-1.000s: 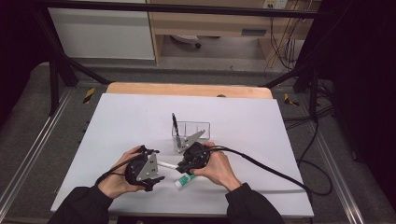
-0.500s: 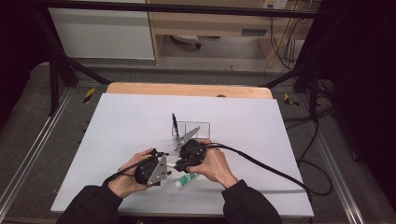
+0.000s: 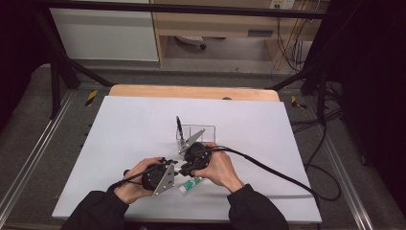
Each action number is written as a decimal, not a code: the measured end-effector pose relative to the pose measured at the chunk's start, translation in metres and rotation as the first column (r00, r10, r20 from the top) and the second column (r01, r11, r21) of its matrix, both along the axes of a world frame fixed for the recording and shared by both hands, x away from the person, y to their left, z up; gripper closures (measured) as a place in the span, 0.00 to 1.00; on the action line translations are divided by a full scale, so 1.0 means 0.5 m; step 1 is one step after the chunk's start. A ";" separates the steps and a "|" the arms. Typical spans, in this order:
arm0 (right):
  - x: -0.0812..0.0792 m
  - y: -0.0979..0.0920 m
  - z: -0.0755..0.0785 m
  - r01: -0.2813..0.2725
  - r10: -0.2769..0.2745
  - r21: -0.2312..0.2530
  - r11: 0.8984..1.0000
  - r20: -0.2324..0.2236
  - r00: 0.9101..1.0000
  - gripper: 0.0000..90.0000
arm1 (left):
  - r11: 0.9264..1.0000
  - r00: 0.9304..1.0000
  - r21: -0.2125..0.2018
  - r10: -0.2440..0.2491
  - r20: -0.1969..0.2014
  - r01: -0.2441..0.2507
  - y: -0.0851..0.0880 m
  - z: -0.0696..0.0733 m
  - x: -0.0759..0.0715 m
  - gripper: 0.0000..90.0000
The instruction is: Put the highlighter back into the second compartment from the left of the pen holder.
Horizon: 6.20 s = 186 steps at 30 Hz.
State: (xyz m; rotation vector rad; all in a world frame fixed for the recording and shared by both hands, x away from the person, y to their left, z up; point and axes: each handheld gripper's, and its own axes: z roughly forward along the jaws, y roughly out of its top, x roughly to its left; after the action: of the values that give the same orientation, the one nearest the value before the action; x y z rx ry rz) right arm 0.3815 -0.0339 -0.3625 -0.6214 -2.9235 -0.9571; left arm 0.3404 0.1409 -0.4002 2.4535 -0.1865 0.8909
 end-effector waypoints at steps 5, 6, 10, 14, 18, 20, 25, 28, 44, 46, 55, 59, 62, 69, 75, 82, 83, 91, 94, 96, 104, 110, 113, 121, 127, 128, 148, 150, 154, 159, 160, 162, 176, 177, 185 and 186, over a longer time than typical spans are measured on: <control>0.000 0.000 0.001 0.007 -0.007 0.001 1.000 0.000 1.000 0.88 | 1.000 1.000 0.004 -0.024 0.016 0.024 -0.004 -0.002 -0.004 0.77; 0.000 -0.001 0.002 0.007 -0.007 0.001 1.000 -0.003 1.000 0.88 | 1.000 0.999 0.007 -0.026 0.019 0.026 -0.005 -0.002 -0.006 0.77; 0.001 0.000 0.002 0.013 -0.013 0.007 1.000 -0.002 1.000 0.88 | 0.999 0.998 0.015 -0.042 0.041 0.041 -0.006 -0.001 -0.009 0.81; 0.001 -0.001 0.003 0.018 -0.018 0.011 1.000 -0.006 1.000 0.88 | 0.999 0.997 0.018 -0.052 0.053 0.051 -0.007 -0.001 -0.011 0.83; 0.001 -0.001 0.005 0.017 -0.017 0.012 1.000 -0.003 1.000 0.88 | 0.998 0.996 0.027 -0.063 0.065 0.061 -0.007 0.000 -0.013 0.84; 0.001 -0.001 0.005 0.019 -0.019 0.017 1.000 -0.004 1.000 0.88 | 0.997 0.995 0.034 -0.069 0.068 0.067 -0.007 -0.001 -0.013 0.86; -0.002 -0.002 0.005 0.020 -0.020 0.024 1.000 0.001 1.000 0.88 | 0.997 0.996 0.038 -0.065 0.056 0.063 -0.007 -0.002 -0.014 0.87; -0.003 -0.002 0.006 0.028 -0.028 0.026 0.999 0.000 1.000 0.84 | 0.998 0.998 0.027 -0.049 0.038 0.048 -0.007 -0.004 -0.012 0.87; -0.008 -0.064 0.016 0.127 -0.132 0.074 0.989 0.078 0.988 0.48 | 0.994 0.992 -0.038 0.104 -0.073 -0.106 0.026 -0.012 0.009 0.87; -0.009 -0.078 0.013 0.146 -0.153 0.083 0.986 0.085 0.985 0.44 | 0.991 0.989 -0.052 0.121 -0.089 -0.126 0.029 -0.014 0.011 0.87; -0.008 -0.145 -0.021 0.209 -0.226 0.128 0.970 0.139 0.964 0.20 | 0.969 0.965 -0.114 0.200 -0.167 -0.221 0.039 -0.012 0.021 0.87; -0.004 -0.176 -0.041 0.240 -0.256 0.119 0.964 0.146 0.956 0.14 | 0.949 0.948 -0.164 0.232 -0.217 -0.270 0.045 -0.007 0.025 0.87; -0.001 -0.199 -0.056 0.269 -0.285 0.115 0.956 0.151 0.947 0.12 | 0.927 0.932 -0.211 0.251 -0.262 -0.310 0.050 -0.003 0.028 0.87; -0.004 -0.261 -0.092 0.340 -0.363 0.161 0.926 0.142 0.921 0.08 | 0.868 0.890 -0.303 0.279 -0.361 -0.395 0.060 0.010 0.034 0.87; -0.009 -0.322 -0.119 0.386 -0.414 0.193 0.902 0.129 0.901 0.06 | 0.799 0.848 -0.371 0.300 -0.437 -0.474 0.067 0.019 0.041 0.87; -0.016 -0.379 -0.143 0.441 -0.470 0.218 0.871 0.103 0.877 0.05 | 0.734 0.815 -0.420 0.315 -0.486 -0.534 0.065 0.039 0.055 0.87; -0.016 -0.385 -0.146 0.445 -0.475 0.222 0.867 0.105 0.874 0.04 | 0.726 0.812 -0.426 0.315 -0.492 -0.540 0.063 0.044 0.057 0.87; -0.019 -0.413 -0.157 0.458 -0.488 0.227 0.860 0.098 0.867 0.04 | 0.674 0.790 -0.457 0.331 -0.516 -0.581 0.047 0.084 0.079 0.87; -0.019 -0.418 -0.158 0.461 -0.490 0.223 0.859 0.095 0.866 0.03 | 0.658 0.785 -0.468 0.333 -0.523 -0.590 0.038 0.101 0.090 0.87; -0.019 -0.421 -0.158 0.457 -0.486 0.221 0.862 0.100 0.868 0.03 | 0.648 0.784 -0.478 0.328 -0.527 -0.593 0.031 0.113 0.098 0.87; -0.022 -0.428 -0.156 0.452 -0.481 0.220 0.864 0.099 0.871 0.03 | 0.623 0.790 -0.517 0.301 -0.534 -0.587 -0.010 0.150 0.126 0.87; -0.022 -0.430 -0.156 0.453 -0.482 0.222 0.864 0.098 0.871 0.03 | 0.603 0.782 -0.527 0.298 -0.547 -0.599 -0.031 0.158 0.144 0.87; -0.023 -0.430 -0.155 0.454 -0.483 0.224 0.862 0.094 0.871 0.03 | 0.589 0.779 -0.535 0.303 -0.549 -0.606 -0.038 0.160 0.154 0.87; -0.022 -0.431 -0.158 0.452 -0.480 0.220 0.864 0.093 0.872 0.03 | 0.568 0.777 -0.550 0.304 -0.550 -0.612 -0.061 0.167 0.174 0.87; -0.022 -0.428 -0.160 0.452 -0.478 0.212 0.867 0.093 0.874 0.03 | 0.570 0.785 -0.557 0.301 -0.542 -0.604 -0.093 0.169 0.191 0.87; -0.022 -0.428 -0.161 0.448 -0.474 0.208 0.869 0.094 0.875 0.02 | 0.568 0.785 -0.560 0.301 -0.541 -0.603 -0.098 0.169 0.195 0.87; -0.023 -0.426 -0.163 0.441 -0.466 0.204 0.874 0.095 0.880 0.03 | 0.578 0.784 -0.550 0.303 -0.541 -0.603 -0.147 0.105 0.233 0.87; -0.023 -0.426 -0.163 0.440 -0.465 0.202 0.875 0.095 0.880 0.03 | 0.584 0.787 -0.548 0.299 -0.540 -0.598 -0.148 0.098 0.232 0.87; -0.023 -0.426 -0.164 0.442 -0.466 0.200 0.875 0.096 0.880 0.03 | 0.585 0.784 -0.546 0.292 -0.548 -0.599 -0.147 0.087 0.231 0.87; -0.022 -0.425 -0.166 0.436 -0.459 0.192 0.879 0.100 0.883 0.03 | 0.598 0.783 -0.533 0.295 -0.548 -0.599 -0.142 0.072 0.227 0.87; -0.022 -0.425 -0.166 0.437 -0.460 0.191 0.879 0.097 0.883 0.03 | 0.598 0.782 -0.532 0.297 -0.548 -0.600 -0.140 0.069 0.226 0.87; -0.023 -0.423 -0.167 0.439 -0.462 0.192 0.878 0.094 0.882 0.03 | 0.597 0.779 -0.530 0.295 -0.553 -0.602 -0.139 0.064 0.226 0.87; -0.023 -0.423 -0.167 0.433 -0.454 0.186 0.882 0.089 0.887 0.03 | 0.610 0.768 -0.504 0.307 -0.562 -0.612 -0.129 0.032 0.221 0.87; -0.023 -0.423 -0.167 0.432 -0.453 0.186 0.882 0.090 0.887 0.03 | 0.610 0.768 -0.503 0.307 -0.563 -0.613 -0.129 0.031 0.221 0.87; -0.023 -0.422 -0.169 0.430 -0.450 0.180 0.885 0.090 0.888 0.03 | 0.633 0.761 -0.471 0.319 -0.564 -0.614 -0.127 0.020 0.219 0.87; -0.023 -0.422 -0.169 0.430 -0.450 0.181 0.885 0.091 0.888 0.03 | 0.639 0.761 -0.466 0.317 -0.566 -0.613 -0.127 0.019 0.219 0.87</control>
State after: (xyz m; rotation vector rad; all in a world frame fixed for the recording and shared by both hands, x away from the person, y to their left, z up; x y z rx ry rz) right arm 0.3700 -0.2449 -0.4471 -1.2990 -2.8256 -1.2937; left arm 0.4497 0.0773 -0.3906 1.9708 0.8538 0.4404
